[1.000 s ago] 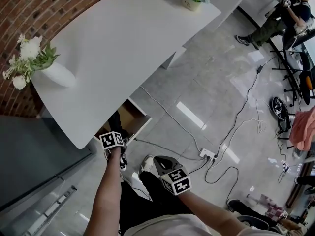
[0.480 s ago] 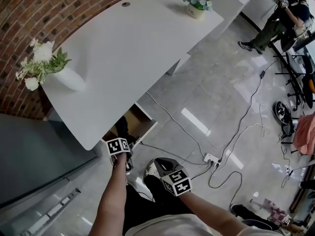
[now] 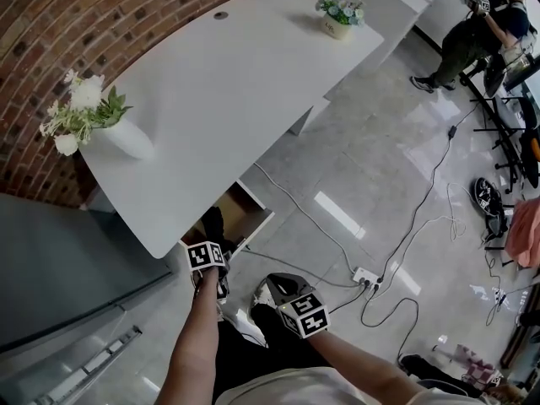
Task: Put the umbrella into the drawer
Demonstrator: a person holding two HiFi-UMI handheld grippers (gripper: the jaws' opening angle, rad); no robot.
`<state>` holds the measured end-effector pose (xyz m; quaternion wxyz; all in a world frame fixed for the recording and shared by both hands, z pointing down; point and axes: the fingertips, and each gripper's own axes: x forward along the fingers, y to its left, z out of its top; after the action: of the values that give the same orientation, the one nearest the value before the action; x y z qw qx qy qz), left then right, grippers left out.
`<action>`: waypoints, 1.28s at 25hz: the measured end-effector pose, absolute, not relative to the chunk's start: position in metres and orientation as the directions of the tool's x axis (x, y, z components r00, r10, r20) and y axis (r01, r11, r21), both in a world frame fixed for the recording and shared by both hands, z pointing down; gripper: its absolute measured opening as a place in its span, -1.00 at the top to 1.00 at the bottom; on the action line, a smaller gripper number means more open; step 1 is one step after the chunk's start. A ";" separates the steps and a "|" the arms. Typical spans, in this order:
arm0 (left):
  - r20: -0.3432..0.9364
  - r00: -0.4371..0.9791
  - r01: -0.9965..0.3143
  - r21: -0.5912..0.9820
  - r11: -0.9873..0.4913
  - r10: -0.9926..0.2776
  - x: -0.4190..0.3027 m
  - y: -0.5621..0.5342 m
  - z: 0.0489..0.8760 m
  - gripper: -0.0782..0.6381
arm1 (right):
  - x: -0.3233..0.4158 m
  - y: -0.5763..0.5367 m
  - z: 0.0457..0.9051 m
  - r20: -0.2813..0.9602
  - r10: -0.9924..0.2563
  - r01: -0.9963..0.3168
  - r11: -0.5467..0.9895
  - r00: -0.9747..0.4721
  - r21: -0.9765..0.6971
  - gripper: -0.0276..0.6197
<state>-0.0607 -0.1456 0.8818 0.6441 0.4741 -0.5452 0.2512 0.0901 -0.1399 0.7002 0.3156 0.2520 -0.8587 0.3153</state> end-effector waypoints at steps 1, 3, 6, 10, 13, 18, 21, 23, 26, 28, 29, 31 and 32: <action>0.942 0.276 -0.844 0.333 0.421 -0.192 -0.062 -0.145 0.881 0.02 | 0.090 -0.139 0.699 0.701 -0.233 -0.632 0.673 -0.674 -0.384 0.86; 0.944 0.267 -0.849 0.327 0.415 -0.196 -0.064 -0.144 0.878 0.02 | 0.088 -0.137 0.698 0.699 -0.229 -0.629 0.674 -0.678 -0.389 0.86; 0.945 0.253 -0.853 0.318 0.413 -0.205 -0.067 -0.143 0.874 0.02 | 0.084 -0.135 0.695 0.690 -0.228 -0.620 0.679 -0.687 -0.393 0.86; 0.945 0.248 -0.856 0.317 0.407 -0.215 -0.067 -0.143 0.870 0.02 | 0.083 -0.134 0.694 0.689 -0.225 -0.616 0.682 -0.689 -0.393 0.86; 0.942 0.244 -0.854 0.321 0.409 -0.230 -0.068 -0.143 0.867 0.03 | 0.082 -0.132 0.694 0.689 -0.222 -0.615 0.682 -0.690 -0.397 0.86; 0.940 0.215 -0.854 0.312 0.416 -0.263 -0.077 -0.145 0.856 0.15 | 0.078 -0.129 0.693 0.687 -0.216 -0.610 0.684 -0.694 -0.401 0.86; 0.939 0.197 -0.861 0.303 0.409 -0.281 -0.083 -0.147 0.849 0.24 | 0.072 -0.129 0.689 0.681 -0.215 -0.600 0.693 -0.700 -0.399 0.86; 0.934 0.180 -0.856 0.303 0.419 -0.307 -0.088 -0.149 0.842 0.40 | 0.068 -0.127 0.688 0.679 -0.209 -0.593 0.700 -0.704 -0.399 0.86; 0.923 0.157 -0.851 0.307 0.425 -0.351 -0.093 -0.154 0.829 0.58 | 0.062 -0.124 0.686 0.674 -0.204 -0.583 0.706 -0.710 -0.401 0.86; 0.916 0.153 -0.851 0.313 0.423 -0.370 -0.093 -0.155 0.821 0.63 | 0.057 -0.121 0.684 0.673 -0.198 -0.575 0.714 -0.713 -0.399 0.86; 0.912 0.151 -0.848 0.317 0.424 -0.381 -0.093 -0.156 0.818 0.63 | 0.056 -0.119 0.683 0.671 -0.196 -0.571 0.717 -0.715 -0.399 0.86; 0.903 0.147 -0.846 0.326 0.422 -0.403 -0.093 -0.156 0.811 0.66 | 0.053 -0.114 0.681 0.669 -0.194 -0.569 0.717 -0.717 -0.402 0.86; 0.899 0.146 -0.848 0.328 0.417 -0.412 -0.093 -0.156 0.807 0.69 | 0.051 -0.112 0.681 0.669 -0.194 -0.569 0.718 -0.718 -0.402 0.86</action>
<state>-0.0926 -0.1558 0.8070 0.5644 0.5045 -0.6243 0.1930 0.0513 -0.1124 0.6806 0.3060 0.2180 -0.8747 0.3061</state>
